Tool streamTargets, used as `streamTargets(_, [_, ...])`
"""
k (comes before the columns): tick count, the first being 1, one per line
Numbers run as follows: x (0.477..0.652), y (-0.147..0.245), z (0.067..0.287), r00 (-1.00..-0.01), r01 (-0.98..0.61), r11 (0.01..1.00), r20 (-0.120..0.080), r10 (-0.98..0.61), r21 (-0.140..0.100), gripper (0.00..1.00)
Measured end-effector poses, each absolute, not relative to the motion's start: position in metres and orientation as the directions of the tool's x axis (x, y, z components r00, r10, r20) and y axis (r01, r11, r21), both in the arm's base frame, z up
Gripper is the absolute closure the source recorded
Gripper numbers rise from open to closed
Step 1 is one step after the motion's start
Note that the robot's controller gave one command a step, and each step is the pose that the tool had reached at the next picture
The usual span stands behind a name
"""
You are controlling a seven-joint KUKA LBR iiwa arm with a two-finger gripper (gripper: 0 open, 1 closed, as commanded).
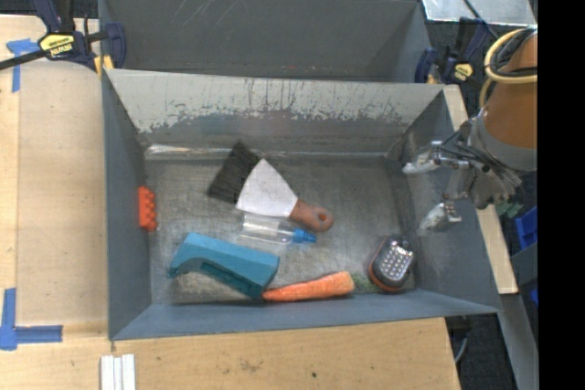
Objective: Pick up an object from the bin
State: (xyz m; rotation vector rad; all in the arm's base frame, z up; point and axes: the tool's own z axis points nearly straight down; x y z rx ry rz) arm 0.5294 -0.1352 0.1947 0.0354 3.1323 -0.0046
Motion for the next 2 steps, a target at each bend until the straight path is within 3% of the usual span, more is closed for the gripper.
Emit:
streamTargets(1, [0.514, -0.132, 0.166, -0.999, -0.051, 0.999, 0.004, -0.051, 0.003, 0.0])
streamTargets(2, [0.502, -0.139, 0.152, -0.965, -0.261, 0.965, -0.01, -0.261, -0.006, 0.0])
